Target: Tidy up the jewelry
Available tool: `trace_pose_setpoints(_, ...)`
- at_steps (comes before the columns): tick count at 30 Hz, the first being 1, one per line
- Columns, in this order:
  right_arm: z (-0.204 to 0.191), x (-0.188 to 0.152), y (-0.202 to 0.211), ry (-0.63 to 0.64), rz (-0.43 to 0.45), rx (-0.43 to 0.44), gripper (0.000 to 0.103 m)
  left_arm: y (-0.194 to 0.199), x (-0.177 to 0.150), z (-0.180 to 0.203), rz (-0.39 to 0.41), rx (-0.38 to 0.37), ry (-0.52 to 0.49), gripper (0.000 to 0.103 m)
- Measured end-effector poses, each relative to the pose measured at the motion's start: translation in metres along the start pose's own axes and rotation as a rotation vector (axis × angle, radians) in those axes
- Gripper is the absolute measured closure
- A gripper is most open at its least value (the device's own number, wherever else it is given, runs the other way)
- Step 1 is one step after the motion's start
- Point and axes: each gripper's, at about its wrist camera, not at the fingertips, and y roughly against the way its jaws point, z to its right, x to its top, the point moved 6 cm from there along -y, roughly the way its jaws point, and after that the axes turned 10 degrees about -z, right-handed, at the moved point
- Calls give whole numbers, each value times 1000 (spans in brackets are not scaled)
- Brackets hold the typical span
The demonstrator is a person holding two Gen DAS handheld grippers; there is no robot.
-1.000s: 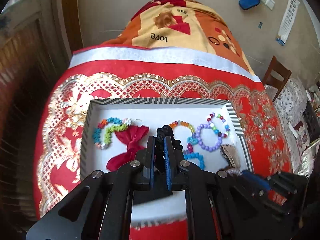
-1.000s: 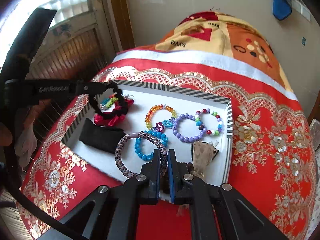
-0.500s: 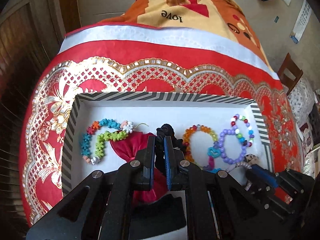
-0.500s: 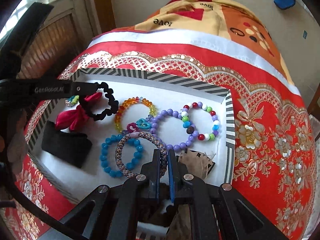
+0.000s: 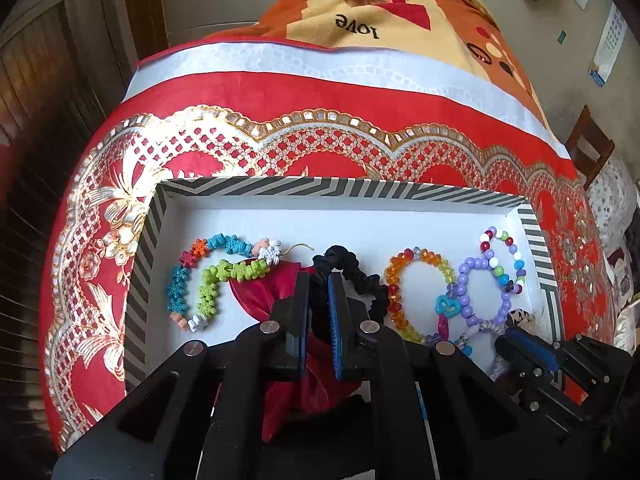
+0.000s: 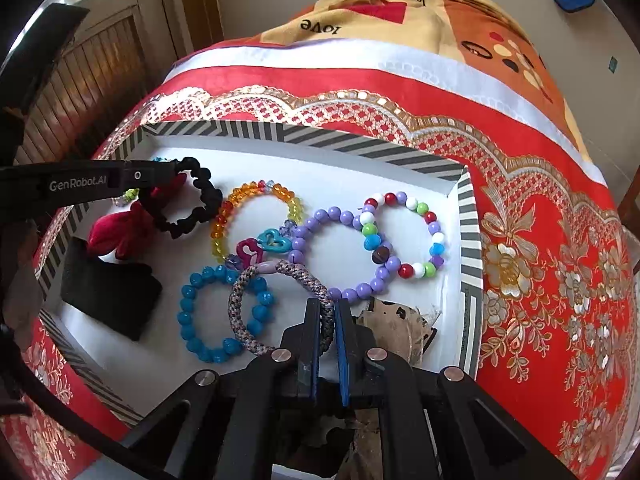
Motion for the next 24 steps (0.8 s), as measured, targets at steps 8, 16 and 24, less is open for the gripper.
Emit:
trace_pose_setpoints(8,3,-4,1,-37,0,34,80,14,-4,-6,61,24,26,76)
trace_pose_setpoints(16,7,-12,22,-92,44,72,71,35,-13,-4,100,9,29,54)
trace_pose_setpoints(24,7,-20,37,-136,69,98,70,50,-34,4,118,39,15,54)
